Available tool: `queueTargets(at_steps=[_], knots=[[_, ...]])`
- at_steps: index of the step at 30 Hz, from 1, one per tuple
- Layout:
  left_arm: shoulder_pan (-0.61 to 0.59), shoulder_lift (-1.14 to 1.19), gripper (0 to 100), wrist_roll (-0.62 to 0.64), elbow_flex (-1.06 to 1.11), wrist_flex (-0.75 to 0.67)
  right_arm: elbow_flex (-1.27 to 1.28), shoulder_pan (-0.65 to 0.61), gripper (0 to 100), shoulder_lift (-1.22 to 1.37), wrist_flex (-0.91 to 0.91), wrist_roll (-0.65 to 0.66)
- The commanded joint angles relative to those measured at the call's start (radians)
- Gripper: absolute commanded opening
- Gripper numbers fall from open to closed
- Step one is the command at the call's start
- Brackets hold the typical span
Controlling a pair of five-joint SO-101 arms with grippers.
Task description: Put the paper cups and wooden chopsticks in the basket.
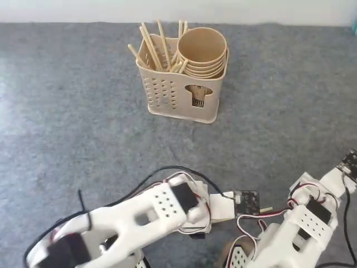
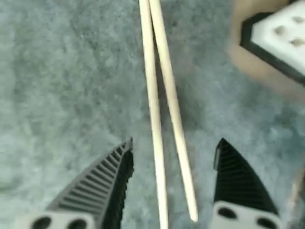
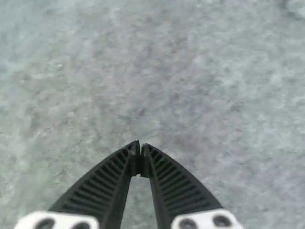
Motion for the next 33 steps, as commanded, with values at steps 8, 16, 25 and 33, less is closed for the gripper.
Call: queueTargets(at_steps=[8,16,25,33], knots=[[-0.029,0.272,26,0.178,-0.163,-0.16,-0.014,0.186,0.8,-0.027,-0.076,-0.081],[-0.023,0.316,13,0.192,-0.186,-0.155,-0.014,0.188,0.8,-0.027,-0.076,-0.086],[0.026,0.31,1,0.187,-0.153,-0.155,-0.014,0.189,0.8,-0.027,-0.07,-0.084],[0.025,0.305,1,0.193,-0.214,-0.044,-0.014,0.189,0.8,-0.028,-0.077,-0.089]])
